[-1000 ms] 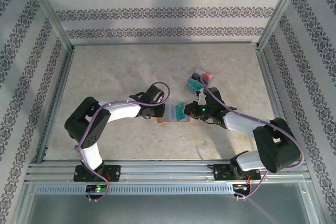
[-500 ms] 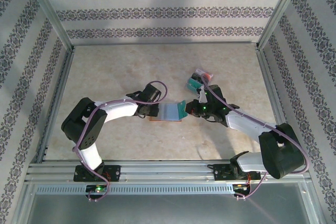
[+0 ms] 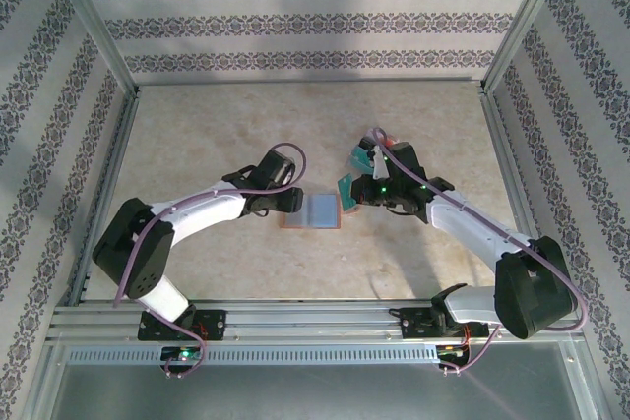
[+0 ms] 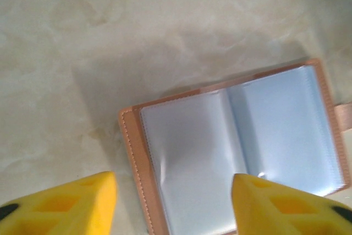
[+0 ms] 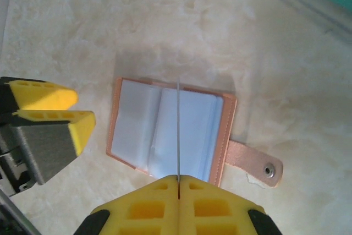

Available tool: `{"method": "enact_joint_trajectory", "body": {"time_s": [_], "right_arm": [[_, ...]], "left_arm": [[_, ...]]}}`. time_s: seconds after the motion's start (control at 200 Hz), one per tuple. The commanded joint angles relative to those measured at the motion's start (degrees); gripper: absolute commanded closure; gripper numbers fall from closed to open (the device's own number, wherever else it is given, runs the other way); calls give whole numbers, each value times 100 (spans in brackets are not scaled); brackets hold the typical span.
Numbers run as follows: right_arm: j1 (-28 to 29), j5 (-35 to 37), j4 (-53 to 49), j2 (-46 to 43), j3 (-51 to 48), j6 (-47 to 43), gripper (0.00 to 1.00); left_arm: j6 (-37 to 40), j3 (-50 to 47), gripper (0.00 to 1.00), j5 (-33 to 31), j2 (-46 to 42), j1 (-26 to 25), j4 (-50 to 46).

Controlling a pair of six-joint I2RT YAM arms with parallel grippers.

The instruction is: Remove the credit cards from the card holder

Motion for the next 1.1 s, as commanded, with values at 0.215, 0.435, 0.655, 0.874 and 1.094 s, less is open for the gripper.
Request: {"method": "enact_joint_trajectory", "body": {"time_s": [0.215,0.435,0.655,0.874,1.094], "right_arm": [[-197,670,-1299,399,1329,-1683,100],[-351,756,-1715,898,2071,-2513,99],[-493,871,-2025,1378,2602,-3146,100],[-585,1183,-2414,1915,3178,-3608,99],[-724,1274,-2549,2256,3498,-4109,99]], "left_arm": [[-102,-200,1,-390,-493,57,-192],[-235,-466,1,-667,-806,61,7],[-262,-689,1,-937,-1118,61,122],[-231,-750,1,-1114,-1227,70,82],[-275,-790,1,-1134,-1249,88,103]]}}
